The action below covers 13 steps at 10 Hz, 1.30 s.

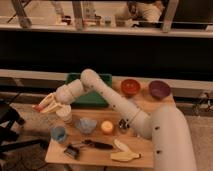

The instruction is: Place pepper in paper cup

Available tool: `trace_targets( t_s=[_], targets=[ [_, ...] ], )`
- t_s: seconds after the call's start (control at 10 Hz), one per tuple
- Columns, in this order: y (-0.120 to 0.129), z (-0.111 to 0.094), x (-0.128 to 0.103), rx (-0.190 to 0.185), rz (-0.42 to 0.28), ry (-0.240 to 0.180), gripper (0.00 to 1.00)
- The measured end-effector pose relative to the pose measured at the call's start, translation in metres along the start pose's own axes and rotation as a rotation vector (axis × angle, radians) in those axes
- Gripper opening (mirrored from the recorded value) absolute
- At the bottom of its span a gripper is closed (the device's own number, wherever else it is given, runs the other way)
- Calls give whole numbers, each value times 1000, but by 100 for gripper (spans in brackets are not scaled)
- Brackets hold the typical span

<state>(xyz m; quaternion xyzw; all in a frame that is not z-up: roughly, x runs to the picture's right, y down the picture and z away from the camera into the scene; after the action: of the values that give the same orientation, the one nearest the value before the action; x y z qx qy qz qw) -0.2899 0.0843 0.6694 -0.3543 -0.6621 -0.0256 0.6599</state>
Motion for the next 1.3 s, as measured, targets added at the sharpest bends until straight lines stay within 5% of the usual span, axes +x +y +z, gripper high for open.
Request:
trace_targets(
  t_s=[0.4, 0.9, 1.3],
  targets=[
    [-1, -2, 26, 14, 51, 16, 4],
    [-10, -25, 39, 101, 80, 38, 4],
    [-13, -30, 48, 132, 96, 50, 4]
  ],
)
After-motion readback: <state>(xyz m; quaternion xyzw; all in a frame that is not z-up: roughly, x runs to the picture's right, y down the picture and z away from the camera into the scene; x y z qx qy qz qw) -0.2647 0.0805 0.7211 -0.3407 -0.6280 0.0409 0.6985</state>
